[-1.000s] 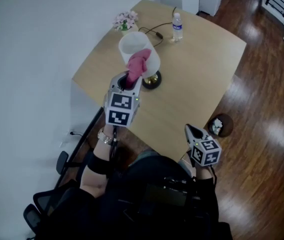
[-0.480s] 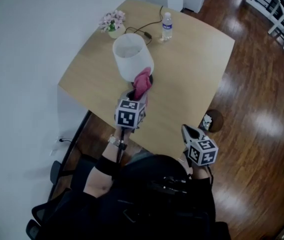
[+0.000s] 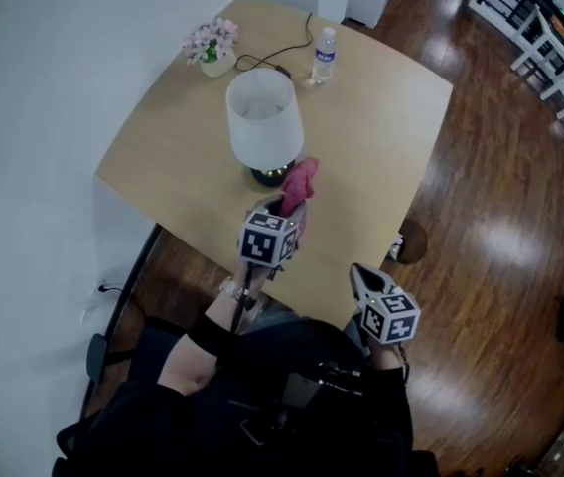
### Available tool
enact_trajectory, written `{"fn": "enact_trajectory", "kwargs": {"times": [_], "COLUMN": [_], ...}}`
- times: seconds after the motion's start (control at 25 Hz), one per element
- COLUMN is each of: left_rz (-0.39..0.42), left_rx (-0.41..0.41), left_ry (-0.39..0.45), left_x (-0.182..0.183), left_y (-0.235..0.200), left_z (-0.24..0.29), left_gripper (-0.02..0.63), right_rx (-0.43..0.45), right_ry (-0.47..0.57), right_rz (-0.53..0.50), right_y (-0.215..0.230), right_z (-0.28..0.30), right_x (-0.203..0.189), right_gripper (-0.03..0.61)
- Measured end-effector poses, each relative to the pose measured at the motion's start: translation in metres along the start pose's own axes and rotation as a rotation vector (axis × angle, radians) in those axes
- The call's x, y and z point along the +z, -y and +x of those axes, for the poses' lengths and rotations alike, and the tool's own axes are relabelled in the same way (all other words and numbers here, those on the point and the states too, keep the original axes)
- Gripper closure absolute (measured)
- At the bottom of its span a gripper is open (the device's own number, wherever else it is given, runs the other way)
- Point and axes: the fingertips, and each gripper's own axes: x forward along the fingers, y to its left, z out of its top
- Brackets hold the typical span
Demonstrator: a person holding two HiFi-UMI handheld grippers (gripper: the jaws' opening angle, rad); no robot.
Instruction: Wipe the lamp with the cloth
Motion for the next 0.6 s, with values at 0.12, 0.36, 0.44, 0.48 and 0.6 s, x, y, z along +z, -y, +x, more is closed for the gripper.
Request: {"fn": "enact_trajectory", "kwargs": {"times": [0.12,0.36,0.44,0.48,0.6], "left_rz": [-0.053,-0.219,-0.303,-0.355,-0.462], "left_rx": [-0.007,0.016,0.02,0.021,0.041], "left_ry": [0.143,0.339,0.367,0.38,0.415], "left_x": [0.054,0.154,0.164,0.165,0.162], "left_y": [0.014,0.017,0.013,0.011,0.009], "left_z": [-0.028,-0.06,-0.054,-0.049,-0.038], "left_gripper": [0.497,0.497,0.497,0.497,0.497], "right_rx": [0.007,0.06,0.08,0.089,0.113], "right_ry": [0.013,0.052,0.051,0.046,0.025], "right_rz": [-0.006,-0.027,-0.036,-0.041,-0.045], "right_y": [0.01,0.029,0.035,0.038,0.048], "right_z": [-0.003,-0.013,-0.013,-0.013,-0.013], "right_x": [0.007,0.037,0.042,0.043,0.042], "right_gripper": [0.569,0.569,0.569,0.569,0.569]}}
